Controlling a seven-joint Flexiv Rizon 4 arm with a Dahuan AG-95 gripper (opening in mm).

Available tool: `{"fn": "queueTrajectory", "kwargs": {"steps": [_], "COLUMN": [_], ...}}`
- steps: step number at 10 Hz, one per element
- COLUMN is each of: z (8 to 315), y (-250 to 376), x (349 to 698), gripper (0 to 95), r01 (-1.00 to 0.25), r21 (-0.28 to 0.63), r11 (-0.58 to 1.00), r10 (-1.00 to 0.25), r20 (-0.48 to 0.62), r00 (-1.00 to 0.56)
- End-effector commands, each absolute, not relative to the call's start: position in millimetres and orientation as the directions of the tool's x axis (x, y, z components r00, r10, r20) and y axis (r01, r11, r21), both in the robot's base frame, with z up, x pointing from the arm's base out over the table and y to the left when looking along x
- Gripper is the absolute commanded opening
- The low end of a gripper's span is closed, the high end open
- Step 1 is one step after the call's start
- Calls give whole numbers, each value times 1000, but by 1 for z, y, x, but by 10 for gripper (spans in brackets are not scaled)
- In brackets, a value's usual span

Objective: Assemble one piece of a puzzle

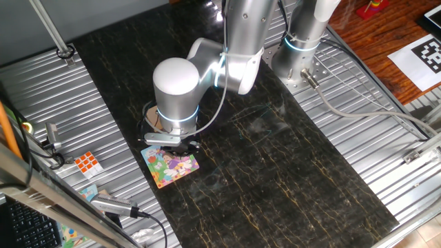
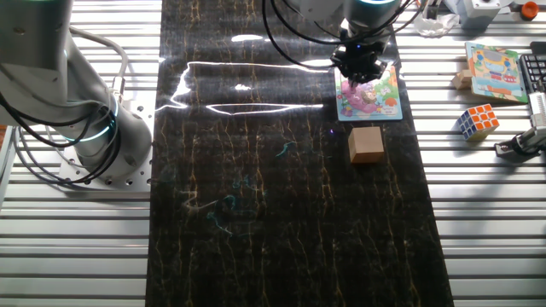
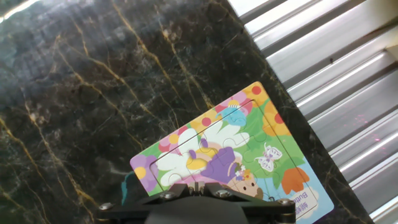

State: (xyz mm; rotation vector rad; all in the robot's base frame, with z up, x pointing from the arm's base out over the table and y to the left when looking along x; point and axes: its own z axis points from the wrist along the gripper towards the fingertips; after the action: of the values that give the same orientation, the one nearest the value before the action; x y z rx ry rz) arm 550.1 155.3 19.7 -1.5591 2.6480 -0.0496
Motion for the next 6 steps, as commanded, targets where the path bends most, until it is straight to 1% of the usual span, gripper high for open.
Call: {"fn": "queueTrajectory", "kwargs": {"steps": [1, 6], "z": [20, 19], "y": [156, 156], "x": [550, 546], "gripper": [0, 0], "r01": [-869, -848], "r21": [-59, -44], "r11": [492, 528], "r10": [-870, -849], "r20": [-48, -50], "r00": [-490, -526]}}
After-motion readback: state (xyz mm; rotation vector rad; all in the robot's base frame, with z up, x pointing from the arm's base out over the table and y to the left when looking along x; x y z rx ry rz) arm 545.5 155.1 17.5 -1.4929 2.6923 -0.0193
